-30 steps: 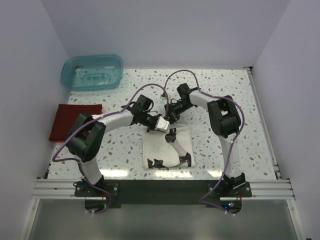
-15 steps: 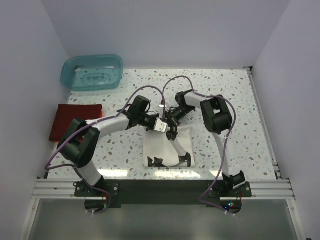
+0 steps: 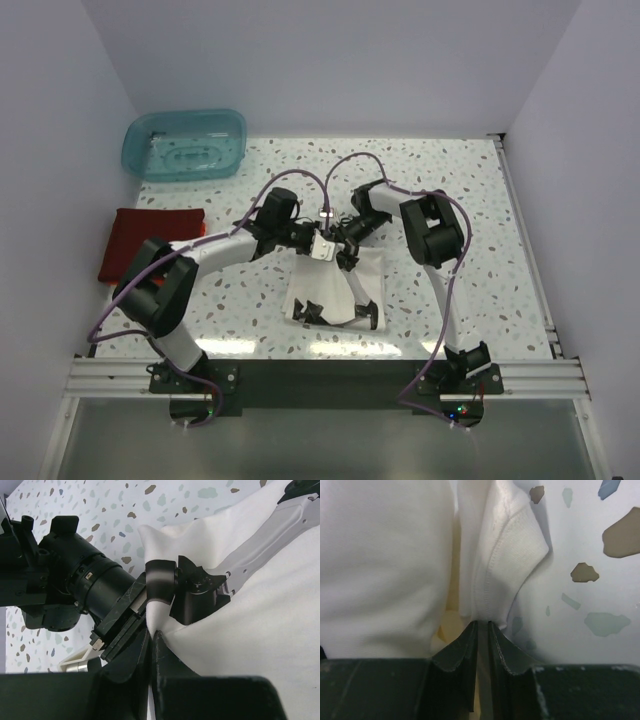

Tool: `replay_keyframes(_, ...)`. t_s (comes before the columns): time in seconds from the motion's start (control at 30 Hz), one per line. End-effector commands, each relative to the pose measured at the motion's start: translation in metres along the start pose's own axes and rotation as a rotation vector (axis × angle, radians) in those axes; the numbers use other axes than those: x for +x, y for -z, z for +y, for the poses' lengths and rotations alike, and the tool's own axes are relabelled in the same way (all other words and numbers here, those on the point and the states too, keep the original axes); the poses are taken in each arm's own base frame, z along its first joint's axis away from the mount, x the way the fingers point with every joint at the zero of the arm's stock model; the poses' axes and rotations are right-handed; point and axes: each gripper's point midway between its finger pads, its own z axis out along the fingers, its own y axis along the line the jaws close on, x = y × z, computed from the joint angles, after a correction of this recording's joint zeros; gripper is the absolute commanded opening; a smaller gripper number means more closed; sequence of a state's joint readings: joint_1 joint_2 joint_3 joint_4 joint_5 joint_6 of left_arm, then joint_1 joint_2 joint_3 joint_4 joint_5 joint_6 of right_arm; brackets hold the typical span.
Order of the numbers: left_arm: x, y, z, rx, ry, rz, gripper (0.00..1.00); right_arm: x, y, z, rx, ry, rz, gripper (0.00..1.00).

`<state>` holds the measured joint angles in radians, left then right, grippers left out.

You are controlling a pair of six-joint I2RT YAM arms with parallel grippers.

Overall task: Fold and stack the t-shirts
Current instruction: Fold the tshirt

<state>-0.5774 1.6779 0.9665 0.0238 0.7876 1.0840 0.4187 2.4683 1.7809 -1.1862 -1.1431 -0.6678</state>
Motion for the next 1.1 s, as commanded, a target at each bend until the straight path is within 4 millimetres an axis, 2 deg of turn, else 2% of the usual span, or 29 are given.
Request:
replay_keyframes(0.0,-0.005,0.003,0.022,-0.081,-0.088,-0.005,0.00,-0.004,0.001,0.001,0.000,0.038,0.009,0.19)
replay_keyframes(0.1,-0.007,0.006,0.028,-0.110,-0.095,0.005,0.21,-0.009,0.011,0.000,0.056,0.076,0.023,0.24)
replay_keyframes(0.13,-0.008,0.008,0.029,-0.120,-0.090,0.004,0.33,-0.011,0.017,-0.001,0.081,0.089,0.027,0.25)
replay_keyframes(0.23,-0.016,0.018,0.037,-0.160,-0.094,-0.005,0.52,-0.015,0.033,-0.005,0.167,0.135,0.060,0.28)
replay_keyframes(0.33,-0.030,0.031,0.048,-0.198,-0.097,-0.037,0.54,-0.021,0.049,-0.003,0.231,0.178,0.100,0.32)
replay_keyframes(0.37,-0.033,0.038,0.049,-0.198,-0.086,-0.038,0.55,-0.030,0.057,-0.003,0.261,0.220,0.107,0.33)
replay_keyframes(0.5,-0.037,0.052,0.043,-0.137,-0.013,-0.047,0.55,-0.046,0.074,0.006,0.334,0.279,0.122,0.36)
replay_keyframes(0.53,-0.035,0.055,0.034,-0.100,0.028,-0.032,0.55,-0.051,0.079,0.007,0.357,0.298,0.122,0.36)
replay_keyframes(0.57,-0.032,0.059,0.033,-0.092,0.046,-0.021,0.55,-0.059,0.086,0.010,0.392,0.332,0.118,0.36)
replay_keyframes(0.73,-0.020,0.074,0.028,-0.023,0.233,0.022,0.57,-0.072,0.126,0.007,0.576,0.420,0.148,0.45)
replay_keyframes(0.77,-0.007,0.076,0.027,-0.004,0.294,0.039,0.58,-0.073,0.134,0.010,0.594,0.424,0.140,0.47)
replay_keyframes(0.83,-0.006,0.082,0.032,0.029,0.399,0.041,0.59,-0.067,0.154,0.016,0.609,0.396,0.112,0.52)
replay_keyframes(0.87,0.012,0.081,0.030,0.055,0.476,0.057,0.60,-0.061,0.156,0.016,0.595,0.376,0.107,0.53)
replay_keyframes(0.93,0.009,0.086,0.034,0.117,0.562,0.043,0.65,-0.050,0.170,0.030,0.557,0.349,0.061,0.59)
replay_keyframes(0.97,0.025,0.079,0.027,0.163,0.628,0.051,0.68,-0.039,0.168,0.030,0.529,0.320,0.064,0.63)
replay_keyframes(1.03,0.022,0.080,0.028,0.224,0.688,0.035,0.70,-0.030,0.173,0.038,0.522,0.330,0.054,0.64)
replay_keyframes(1.07,0.034,0.073,0.021,0.259,0.742,0.041,0.71,-0.018,0.166,0.035,0.498,0.321,0.075,0.64)
